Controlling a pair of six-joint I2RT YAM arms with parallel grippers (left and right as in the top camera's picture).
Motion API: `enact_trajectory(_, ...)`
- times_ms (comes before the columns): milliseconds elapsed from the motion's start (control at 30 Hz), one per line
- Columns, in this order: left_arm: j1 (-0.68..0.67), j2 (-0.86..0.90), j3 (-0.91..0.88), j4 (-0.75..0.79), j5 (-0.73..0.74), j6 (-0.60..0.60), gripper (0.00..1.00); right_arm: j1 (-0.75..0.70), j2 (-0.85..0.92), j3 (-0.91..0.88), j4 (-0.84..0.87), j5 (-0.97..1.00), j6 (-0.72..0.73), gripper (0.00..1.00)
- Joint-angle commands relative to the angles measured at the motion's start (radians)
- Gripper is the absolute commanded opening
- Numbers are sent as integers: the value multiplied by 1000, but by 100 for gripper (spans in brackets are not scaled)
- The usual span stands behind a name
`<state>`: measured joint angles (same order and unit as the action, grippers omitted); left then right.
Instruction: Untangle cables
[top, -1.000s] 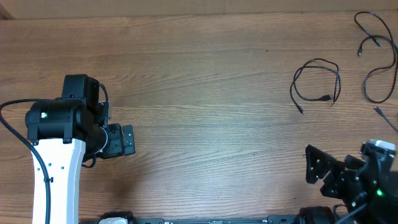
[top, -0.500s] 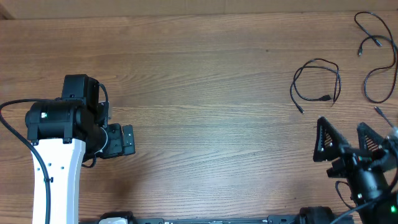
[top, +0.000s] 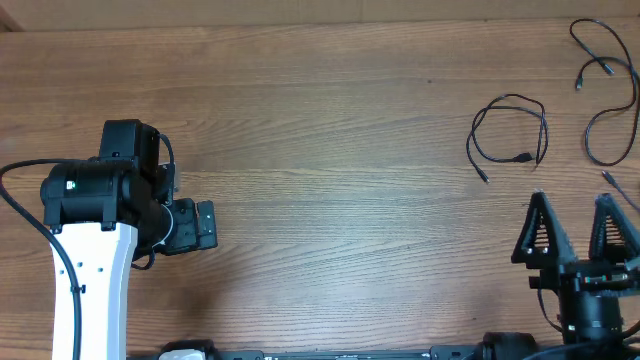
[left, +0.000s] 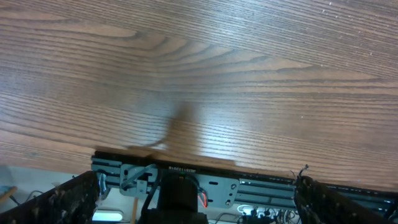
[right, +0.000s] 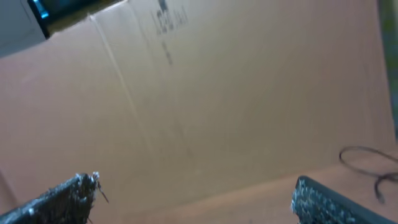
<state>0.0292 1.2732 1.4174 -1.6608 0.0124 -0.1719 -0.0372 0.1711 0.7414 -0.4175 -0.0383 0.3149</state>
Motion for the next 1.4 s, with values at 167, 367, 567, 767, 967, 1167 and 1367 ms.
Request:
enact_trajectory(167, 10, 2, 12, -2, 7, 23, 100, -66, -144, -232, 106, -1, 3, 100)
enact_trajectory(367, 10, 2, 12, -2, 7, 23, 100, -76, -168, -376, 171, -1, 3, 100)
enact_trajectory(567, 10, 2, 12, -2, 7, 23, 100, -76, -168, -487, 224, -1, 3, 100)
enact_trajectory(767, 10, 2, 12, -2, 7, 23, 100, -76, -168, -614, 280, -1, 3, 100)
enact_trajectory(967, 10, 2, 12, -2, 6, 23, 99, -76, -168, -700, 282, -1, 3, 100)
enact_trajectory(1167, 10, 2, 12, -2, 7, 23, 100, -76, -169, -721, 308, 0, 3, 100)
enact_trajectory(1367, 10, 2, 12, -2, 7, 23, 100, -74, -169, -734, 335, 0, 3, 100)
